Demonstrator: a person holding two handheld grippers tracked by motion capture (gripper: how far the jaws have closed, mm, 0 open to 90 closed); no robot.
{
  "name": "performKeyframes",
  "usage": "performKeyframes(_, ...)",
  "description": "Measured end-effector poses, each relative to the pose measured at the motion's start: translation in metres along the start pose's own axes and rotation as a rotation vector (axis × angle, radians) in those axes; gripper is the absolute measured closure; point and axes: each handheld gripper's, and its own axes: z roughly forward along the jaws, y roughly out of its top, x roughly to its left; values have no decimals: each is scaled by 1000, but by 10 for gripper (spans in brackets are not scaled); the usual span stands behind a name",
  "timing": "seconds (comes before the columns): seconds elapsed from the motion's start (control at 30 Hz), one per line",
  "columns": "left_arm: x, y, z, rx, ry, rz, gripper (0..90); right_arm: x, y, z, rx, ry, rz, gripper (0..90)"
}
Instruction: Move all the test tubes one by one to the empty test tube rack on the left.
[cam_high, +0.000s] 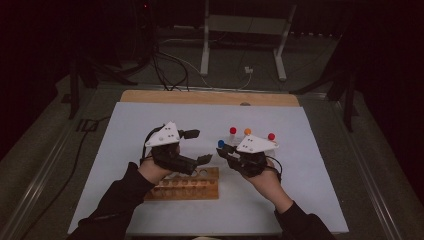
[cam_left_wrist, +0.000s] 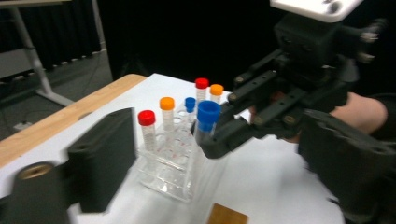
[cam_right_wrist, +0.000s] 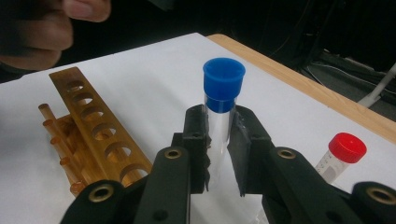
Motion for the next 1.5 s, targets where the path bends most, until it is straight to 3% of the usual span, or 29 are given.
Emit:
performKeyframes(0.23,3,4,23,29,7,15,295,1,0,1,3,4,-3,771)
performKeyframes(0.53,1,5,41,54,19,28,492,1,0,1,3,7,-6,772)
performKeyframes(0.9,1,5,48,84,23,45,704,0,0,0,-4,0,1,771)
performKeyframes(1.2,-1,5,50,75,35,76,768,-2,-1,0,-7,-6,11,770)
performKeyframes(1.27,-1,7,49,69,44,85,771,-2,0,-1,-13,-10,17,748)
performKeyframes(1.37,1,10,47,64,48,80,773,-4,1,-3,-16,-18,27,622)
performKeyframes(1.5,3,15,39,54,78,78,773,-8,1,-6,-17,-17,43,521)
